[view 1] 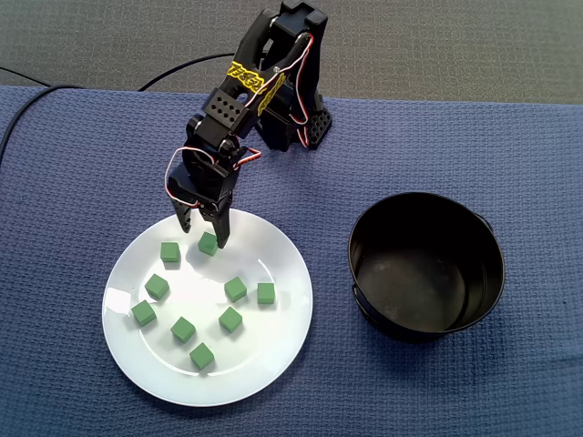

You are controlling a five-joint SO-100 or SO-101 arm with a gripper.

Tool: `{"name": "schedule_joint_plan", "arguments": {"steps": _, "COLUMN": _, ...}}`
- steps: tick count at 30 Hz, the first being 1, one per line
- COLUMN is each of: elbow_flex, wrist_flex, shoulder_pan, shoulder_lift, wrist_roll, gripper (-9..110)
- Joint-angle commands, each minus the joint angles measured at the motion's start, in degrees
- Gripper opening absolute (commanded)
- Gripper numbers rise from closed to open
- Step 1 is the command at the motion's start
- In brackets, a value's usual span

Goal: Pick up the items on the white plate and put them in the black container.

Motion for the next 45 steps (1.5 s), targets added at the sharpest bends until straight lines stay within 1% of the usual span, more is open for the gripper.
{"name": "schedule_joint_plan", "arguments": {"steps": 1, "elbow_flex": 0.3, "wrist_flex": -1.6, "shoulder_pan": -0.5, "shoulder_lift": -0.4, "wrist_roll": -1.0, "gripper": 22}}
{"name": "schedule_joint_plan", "arguments": {"steps": 7, "elbow_flex": 0.6, "wrist_flex": -1.8, "shoulder_pan": -1.8, "shoulder_lift": -2.0, "wrist_roll": -0.6, "gripper": 21}}
{"name": "schedule_joint_plan", "arguments": {"steps": 13, "elbow_flex": 2.5, "wrist_flex": -6.0, "shoulder_pan": -2.4, "shoulder_lift": -3.1, "wrist_roll": -1.1, "gripper": 19}}
{"name": "schedule_joint_plan", "arguments": {"steps": 18, "elbow_flex": 3.2, "wrist_flex": -7.7, "shoulder_pan": -2.4, "shoulder_lift": -3.4, "wrist_roll": -1.1, "gripper": 15}}
{"name": "schedule_joint_plan", "arguments": {"steps": 25, "elbow_flex": 4.5, "wrist_flex": -8.8, "shoulder_pan": -2.7, "shoulder_lift": -3.3, "wrist_roll": -1.1, "gripper": 5}}
{"name": "schedule_joint_plan", "arguments": {"steps": 30, "elbow_flex": 6.7, "wrist_flex": -9.5, "shoulder_pan": -3.5, "shoulder_lift": -0.4, "wrist_roll": 0.4, "gripper": 0}}
{"name": "schedule_joint_plan", "arguments": {"steps": 35, "elbow_flex": 7.0, "wrist_flex": -10.4, "shoulder_pan": -4.5, "shoulder_lift": 7.2, "wrist_roll": 4.2, "gripper": 0}}
{"name": "schedule_joint_plan", "arguments": {"steps": 39, "elbow_flex": 5.6, "wrist_flex": -10.6, "shoulder_pan": -6.2, "shoulder_lift": 17.3, "wrist_roll": 11.1, "gripper": 0}}
{"name": "schedule_joint_plan", "arguments": {"steps": 42, "elbow_flex": 0.2, "wrist_flex": -9.7, "shoulder_pan": -9.5, "shoulder_lift": 23.7, "wrist_roll": 20.7, "gripper": 0}}
{"name": "schedule_joint_plan", "arguments": {"steps": 45, "elbow_flex": -8.2, "wrist_flex": -6.3, "shoulder_pan": -15.1, "shoulder_lift": 28.6, "wrist_roll": 33.6, "gripper": 0}}
